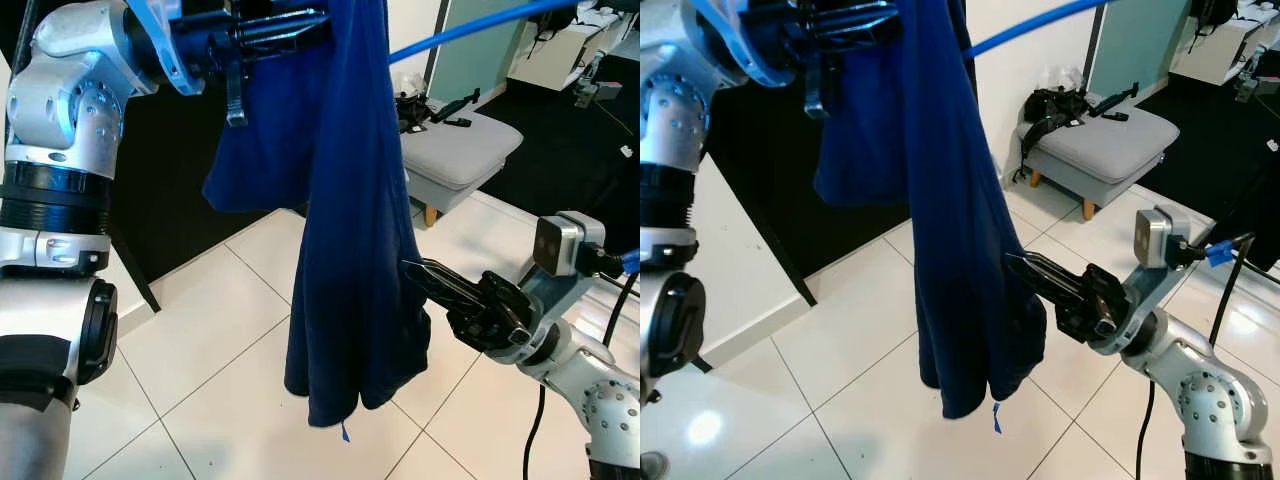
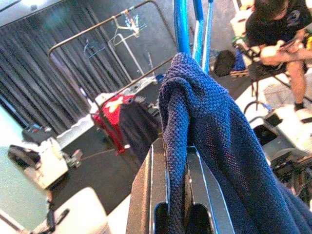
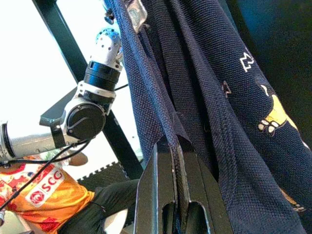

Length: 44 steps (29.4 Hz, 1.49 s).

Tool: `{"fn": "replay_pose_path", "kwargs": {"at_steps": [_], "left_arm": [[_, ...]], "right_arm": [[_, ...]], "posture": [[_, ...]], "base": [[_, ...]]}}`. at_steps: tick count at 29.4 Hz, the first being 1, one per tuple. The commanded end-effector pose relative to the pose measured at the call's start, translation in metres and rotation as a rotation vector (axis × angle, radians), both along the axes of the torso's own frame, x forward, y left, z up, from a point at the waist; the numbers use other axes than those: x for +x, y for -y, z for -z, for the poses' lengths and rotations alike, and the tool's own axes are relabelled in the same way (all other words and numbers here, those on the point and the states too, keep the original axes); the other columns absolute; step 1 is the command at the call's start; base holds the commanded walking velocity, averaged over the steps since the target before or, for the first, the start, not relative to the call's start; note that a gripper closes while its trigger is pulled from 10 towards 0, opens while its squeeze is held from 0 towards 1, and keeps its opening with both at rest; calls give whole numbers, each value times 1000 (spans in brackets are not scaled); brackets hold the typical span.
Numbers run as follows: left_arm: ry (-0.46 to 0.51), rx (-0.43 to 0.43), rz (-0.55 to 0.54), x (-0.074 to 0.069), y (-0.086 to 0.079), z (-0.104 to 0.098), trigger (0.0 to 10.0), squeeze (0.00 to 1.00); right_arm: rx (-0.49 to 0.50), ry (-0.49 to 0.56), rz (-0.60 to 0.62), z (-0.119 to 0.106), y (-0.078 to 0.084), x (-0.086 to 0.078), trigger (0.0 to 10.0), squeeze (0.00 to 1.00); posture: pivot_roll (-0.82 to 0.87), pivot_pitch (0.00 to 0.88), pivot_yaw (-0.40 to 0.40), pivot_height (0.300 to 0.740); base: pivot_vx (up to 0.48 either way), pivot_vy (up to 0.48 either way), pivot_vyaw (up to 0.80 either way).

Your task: Hang hanger

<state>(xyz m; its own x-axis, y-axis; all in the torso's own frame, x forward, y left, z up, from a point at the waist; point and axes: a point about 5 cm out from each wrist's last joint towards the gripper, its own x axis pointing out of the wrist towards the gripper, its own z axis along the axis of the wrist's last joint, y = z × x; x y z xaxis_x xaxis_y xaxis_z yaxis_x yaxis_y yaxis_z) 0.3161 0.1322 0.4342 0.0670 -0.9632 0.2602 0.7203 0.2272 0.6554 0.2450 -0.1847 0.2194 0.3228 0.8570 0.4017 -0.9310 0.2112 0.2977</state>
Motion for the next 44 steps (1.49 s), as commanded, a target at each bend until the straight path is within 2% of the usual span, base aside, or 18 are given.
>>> {"fn": "replay_pose_path", "kwargs": {"at_steps": [1,3,4,6,9,10,12,13,15,20,21,22,23,26,27,35,44], "left_arm": [[38,-30,-25,-4,-7,-10,10000,0],[29,-13,-44,-1,-9,-7,10000,0],[12,21,-61,2,-12,0,10000,0],[12,21,-61,2,-12,0,10000,0],[-55,152,-119,13,-20,30,10000,0],[-55,152,-119,13,-20,30,10000,0],[-109,237,-148,18,-31,49,10000,0],[-109,237,-148,18,-31,49,10000,0],[-146,304,-163,19,-41,60,10000,0],[-183,378,-176,18,-54,65,10000,0],[-199,430,-193,18,-63,67,10000,0],[-199,430,-193,18,-63,67,10000,0],[-210,469,-200,16,-70,66,10000,0],[-221,504,-200,13,-77,65,10000,0],[-232,544,-207,9,-87,61,10000,0],[-232,557,-225,5,-96,55,10000,0],[-237,521,-226,0,-103,44,10000,0]], "right_arm": [[-12,5,11,0,2,-1,0,0],[-15,9,17,-1,3,-1,0,0],[-20,15,27,-3,5,0,0,0],[-20,15,27,-3,5,0,0,0],[-40,51,73,-12,13,3,0,0],[-40,51,73,-12,13,3,0,0],[-57,82,104,-20,21,3,0,0],[-57,82,104,-20,21,3,0,0],[-76,102,120,-25,27,3,0,0],[-97,120,126,-30,32,1,0,0],[-109,135,127,-34,34,0,0,0],[-109,135,127,-34,34,0,0,0],[-116,146,129,-37,37,-2,0,0],[-125,154,131,-38,38,-3,0,0],[-137,158,130,-38,39,-5,0,0],[-151,152,126,-37,40,-5,0,0],[-166,139,107,-32,36,-6,0,0]], "posture": [[66,93,26,740],[69,94,26,740],[73,95,24,740],[73,95,24,740],[73,98,25,740],[73,98,25,740],[72,100,21,740],[72,100,21,740],[74,105,19,740],[72,104,23,740],[70,105,27,740],[70,105,27,740],[71,100,27,740],[71,97,28,740],[74,86,27,740],[79,77,23,740],[83,63,25,740]], "base": [[0,0,0],[0,0,0],[0,0,0],[0,0,0],[0,0,0],[0,0,0],[0,0,0],[0,0,0],[0,0,0],[0,0,0],[0,0,0],[0,0,0],[0,0,0],[0,0,0],[0,0,0],[0,0,0],[0,0,0]]}}
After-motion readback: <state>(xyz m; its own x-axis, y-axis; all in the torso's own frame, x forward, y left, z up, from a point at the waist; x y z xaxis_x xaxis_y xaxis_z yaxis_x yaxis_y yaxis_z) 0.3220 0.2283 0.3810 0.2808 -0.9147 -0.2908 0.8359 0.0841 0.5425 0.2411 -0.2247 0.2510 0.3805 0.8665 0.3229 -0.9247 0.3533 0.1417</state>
